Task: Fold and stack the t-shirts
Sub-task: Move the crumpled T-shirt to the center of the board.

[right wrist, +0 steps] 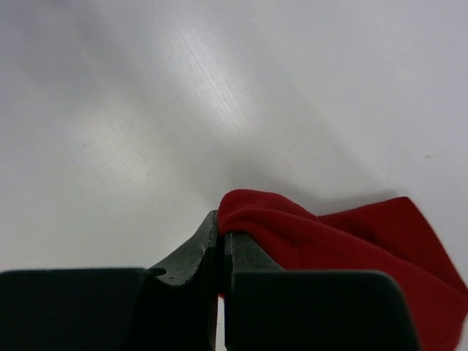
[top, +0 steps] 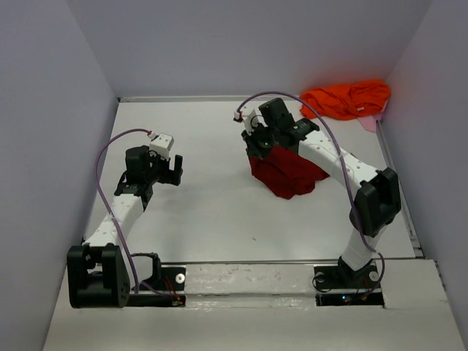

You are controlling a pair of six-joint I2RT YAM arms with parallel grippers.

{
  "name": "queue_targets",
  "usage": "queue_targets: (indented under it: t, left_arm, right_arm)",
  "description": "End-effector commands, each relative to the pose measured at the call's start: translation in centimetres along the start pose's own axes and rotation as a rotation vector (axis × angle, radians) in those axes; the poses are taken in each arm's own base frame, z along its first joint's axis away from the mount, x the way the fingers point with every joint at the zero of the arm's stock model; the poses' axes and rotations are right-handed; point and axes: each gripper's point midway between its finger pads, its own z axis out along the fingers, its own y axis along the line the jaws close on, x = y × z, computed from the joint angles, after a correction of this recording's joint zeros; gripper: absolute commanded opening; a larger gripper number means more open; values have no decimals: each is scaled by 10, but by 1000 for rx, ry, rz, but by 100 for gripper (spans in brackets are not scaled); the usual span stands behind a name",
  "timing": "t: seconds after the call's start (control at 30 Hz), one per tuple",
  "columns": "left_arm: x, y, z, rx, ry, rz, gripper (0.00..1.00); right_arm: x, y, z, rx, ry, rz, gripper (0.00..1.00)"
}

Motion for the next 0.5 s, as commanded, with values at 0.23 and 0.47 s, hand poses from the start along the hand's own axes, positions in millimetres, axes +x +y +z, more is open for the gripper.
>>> queue_targets:
  t: [0.23, 0.47]
  left_arm:
    - [-20, 5, -5, -21, -61, 17, 96]
    - [-21, 7, -6, -32, -65, 16, 96]
  right_arm:
    - [-177, -15, -185, 302, -526, -134, 0]
    - [-191, -34, -276, 517, -666, -149, 0]
